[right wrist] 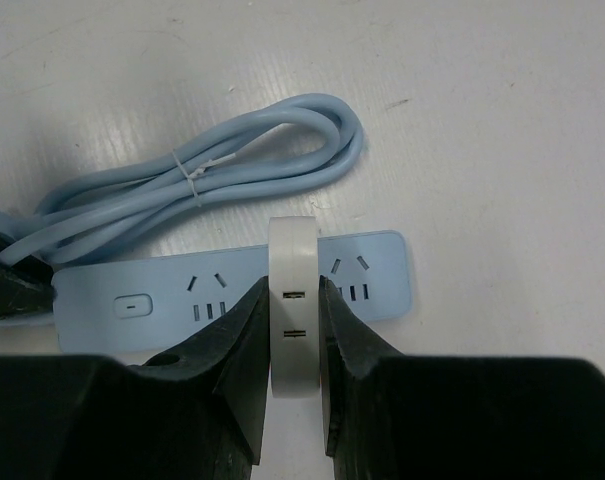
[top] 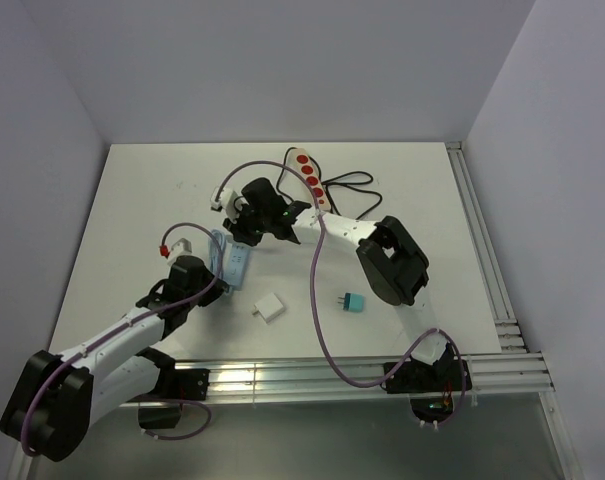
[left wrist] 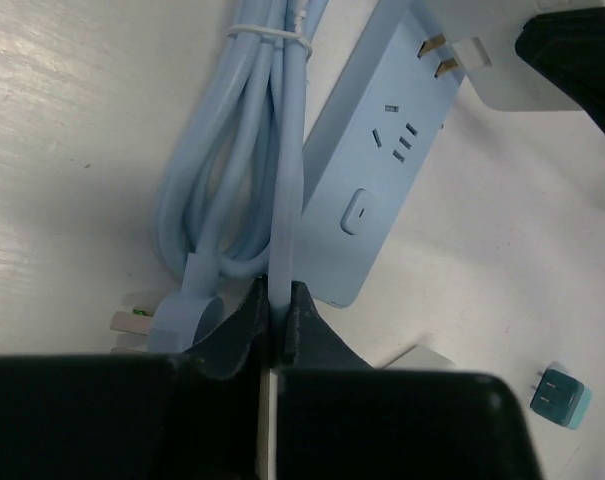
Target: Insert the plug
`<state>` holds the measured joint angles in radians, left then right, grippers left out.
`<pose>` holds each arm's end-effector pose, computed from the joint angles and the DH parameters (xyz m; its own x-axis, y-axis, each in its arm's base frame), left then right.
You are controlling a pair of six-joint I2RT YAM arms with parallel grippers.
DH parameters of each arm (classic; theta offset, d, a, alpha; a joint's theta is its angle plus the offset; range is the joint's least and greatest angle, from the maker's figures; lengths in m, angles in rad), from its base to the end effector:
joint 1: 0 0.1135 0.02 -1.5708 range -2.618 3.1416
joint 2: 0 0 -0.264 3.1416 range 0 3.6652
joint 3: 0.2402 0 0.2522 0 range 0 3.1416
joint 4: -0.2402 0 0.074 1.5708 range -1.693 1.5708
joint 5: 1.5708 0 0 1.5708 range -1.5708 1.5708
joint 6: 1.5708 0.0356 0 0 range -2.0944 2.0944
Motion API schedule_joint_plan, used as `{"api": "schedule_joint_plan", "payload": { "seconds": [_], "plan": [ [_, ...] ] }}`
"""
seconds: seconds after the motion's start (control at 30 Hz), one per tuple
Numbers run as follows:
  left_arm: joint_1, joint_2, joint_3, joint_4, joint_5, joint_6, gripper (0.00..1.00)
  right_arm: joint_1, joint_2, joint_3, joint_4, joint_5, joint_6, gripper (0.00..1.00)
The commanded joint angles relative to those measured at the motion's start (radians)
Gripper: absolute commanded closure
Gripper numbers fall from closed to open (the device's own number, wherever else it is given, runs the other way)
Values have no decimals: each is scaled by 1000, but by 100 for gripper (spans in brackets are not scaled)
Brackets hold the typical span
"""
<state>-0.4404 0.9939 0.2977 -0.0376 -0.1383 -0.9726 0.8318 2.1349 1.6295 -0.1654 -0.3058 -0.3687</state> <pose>0.1682 -0.0738 0.1505 -0.6135 -0.6156 -0.4945 -0.3150 0.7651 -0.5617 0.3215 0.3687 0.2034 -0.0793 -0.5972 -0.7981 -0.9565 0.2710 -0.1078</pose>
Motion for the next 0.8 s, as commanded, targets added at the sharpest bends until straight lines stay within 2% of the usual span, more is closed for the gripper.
{"api": "schedule_joint_plan", "payload": {
  "seconds": [0.0,0.2,0.57,0.77],
  "plan": [
    [-1,43,0,73,-11,11,100,-10,83,-54,-151,136,-36,100],
    [-1,-18,-32,42,-9,-6,100,-2,72,-72,-143,122,-29,100],
    [-1,-262,-2,-228,-75,0,100,49,45,-120,-134,148,-16,100],
    [0,-238,-9,-214,-66,2,100,69,40,-143,-100,73,51,100]
  ]
}}
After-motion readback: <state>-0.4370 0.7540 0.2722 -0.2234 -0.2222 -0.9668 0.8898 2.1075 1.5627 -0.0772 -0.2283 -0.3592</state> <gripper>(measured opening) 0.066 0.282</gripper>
